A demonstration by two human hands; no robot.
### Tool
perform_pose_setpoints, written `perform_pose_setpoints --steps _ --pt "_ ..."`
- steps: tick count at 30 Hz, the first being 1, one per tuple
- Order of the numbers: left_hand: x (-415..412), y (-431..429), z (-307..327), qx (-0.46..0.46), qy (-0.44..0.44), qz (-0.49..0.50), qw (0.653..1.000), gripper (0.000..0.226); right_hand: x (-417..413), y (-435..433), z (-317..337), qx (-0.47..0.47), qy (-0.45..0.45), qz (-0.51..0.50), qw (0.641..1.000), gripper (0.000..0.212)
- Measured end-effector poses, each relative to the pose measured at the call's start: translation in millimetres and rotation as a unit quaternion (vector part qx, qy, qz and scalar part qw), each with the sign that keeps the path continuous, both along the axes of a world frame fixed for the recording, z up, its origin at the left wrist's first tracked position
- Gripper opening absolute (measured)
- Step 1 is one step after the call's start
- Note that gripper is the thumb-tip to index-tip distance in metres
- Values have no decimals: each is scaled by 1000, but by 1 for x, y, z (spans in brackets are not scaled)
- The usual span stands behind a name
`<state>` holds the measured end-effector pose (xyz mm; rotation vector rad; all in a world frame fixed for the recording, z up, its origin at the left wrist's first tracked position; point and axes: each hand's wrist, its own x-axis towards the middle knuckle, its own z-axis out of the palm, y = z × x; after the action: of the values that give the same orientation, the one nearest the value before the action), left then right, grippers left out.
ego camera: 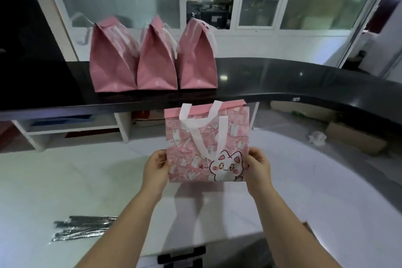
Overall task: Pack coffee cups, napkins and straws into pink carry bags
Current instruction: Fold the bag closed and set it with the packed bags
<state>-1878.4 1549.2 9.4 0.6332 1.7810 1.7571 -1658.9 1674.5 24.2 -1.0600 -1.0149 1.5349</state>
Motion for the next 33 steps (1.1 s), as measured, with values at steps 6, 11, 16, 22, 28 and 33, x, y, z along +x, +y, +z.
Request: perform_pose_setpoints --steps 6,11,16,22,28,33 --pt "-18 26 -26 -25 -22 -24 999 26 -20 28 -43 -51 -27 -39 998 11" --pt "-25 13 -24 -17 -42 -30 999 31 -6 37 -46 -10 -16 -18 1000 24" --pt "-28 31 31 24 127 43 991 34 4 64 0 101 -13 38 994 8" --pt "13 92 90 33 475 -24 879 20 5 80 18 103 -61 111 987 10" --pt "61 145 93 -119 579 -177 787 35 15 84 19 68 -34 127 989 14" --pt "63 153 90 -131 532 -168 820 20 10 88 21 59 -59 105 991 8"
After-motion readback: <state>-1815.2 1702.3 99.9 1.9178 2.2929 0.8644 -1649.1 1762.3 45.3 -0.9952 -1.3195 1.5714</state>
